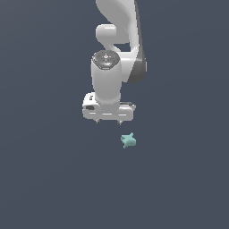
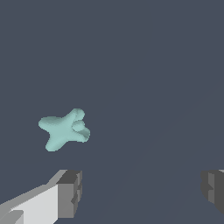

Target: Pick up the object and move it to a goal position.

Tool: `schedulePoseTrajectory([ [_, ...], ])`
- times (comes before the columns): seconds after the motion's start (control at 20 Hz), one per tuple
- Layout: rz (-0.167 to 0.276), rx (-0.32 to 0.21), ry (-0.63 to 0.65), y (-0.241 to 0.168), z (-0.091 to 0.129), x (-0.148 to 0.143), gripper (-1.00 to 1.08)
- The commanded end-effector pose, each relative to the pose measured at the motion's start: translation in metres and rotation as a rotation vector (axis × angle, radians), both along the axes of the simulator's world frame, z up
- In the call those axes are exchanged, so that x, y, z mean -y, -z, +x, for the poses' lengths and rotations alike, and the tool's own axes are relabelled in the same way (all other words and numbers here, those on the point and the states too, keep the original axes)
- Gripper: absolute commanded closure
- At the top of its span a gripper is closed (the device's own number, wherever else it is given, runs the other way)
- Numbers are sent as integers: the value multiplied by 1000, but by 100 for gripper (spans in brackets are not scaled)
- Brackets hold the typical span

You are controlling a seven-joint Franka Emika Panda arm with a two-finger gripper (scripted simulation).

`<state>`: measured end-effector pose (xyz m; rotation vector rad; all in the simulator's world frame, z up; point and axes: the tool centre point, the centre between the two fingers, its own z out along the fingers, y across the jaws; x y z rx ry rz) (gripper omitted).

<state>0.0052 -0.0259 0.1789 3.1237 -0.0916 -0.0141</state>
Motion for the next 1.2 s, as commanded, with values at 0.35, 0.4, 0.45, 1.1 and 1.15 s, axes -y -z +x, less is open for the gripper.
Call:
schedulePoseTrajectory([
  [0.35, 0, 2, -27, 4, 4, -1, -92],
  [0.4, 0, 2, -30, 4, 4, 0, -92],
  [0.45, 0, 3, -32, 4, 5, 0, -92],
  [1.1, 1, 3, -121, 32, 13, -32, -92],
  [1.15, 2, 4, -140, 38, 14, -39, -92],
])
